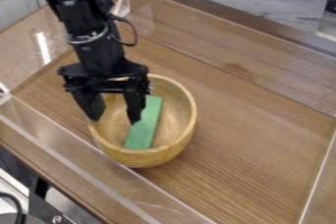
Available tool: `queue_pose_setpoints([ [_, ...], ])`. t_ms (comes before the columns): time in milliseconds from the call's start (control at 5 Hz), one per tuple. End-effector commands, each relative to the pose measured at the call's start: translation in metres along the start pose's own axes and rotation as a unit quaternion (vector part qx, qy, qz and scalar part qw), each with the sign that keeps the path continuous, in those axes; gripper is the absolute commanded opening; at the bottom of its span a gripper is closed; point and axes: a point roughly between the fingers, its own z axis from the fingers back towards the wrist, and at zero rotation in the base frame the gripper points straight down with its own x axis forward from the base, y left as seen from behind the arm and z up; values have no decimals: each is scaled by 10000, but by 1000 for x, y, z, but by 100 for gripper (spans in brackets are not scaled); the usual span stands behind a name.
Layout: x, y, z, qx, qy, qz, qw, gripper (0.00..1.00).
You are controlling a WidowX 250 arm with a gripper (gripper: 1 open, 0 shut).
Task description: Remove the green block from inside the brown bowl and put it on the table
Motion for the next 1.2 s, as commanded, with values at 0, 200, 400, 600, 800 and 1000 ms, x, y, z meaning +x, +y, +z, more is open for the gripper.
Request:
queue_pose_setpoints([
  [0, 6, -13, 11, 22, -219, -71, 9997, 100],
  [200, 10, -11, 18, 25, -186, -304, 9994, 100],
  [400, 13, -10, 24, 22, -161, -545, 9984, 100],
  [600, 9, -9, 27, 23, -125, -733, 9972, 100],
  [800, 1, -12, 21, 22, -136, -629, 9979, 100],
  [1000, -5, -17, 12, 9, -184, -511, 9985, 100],
])
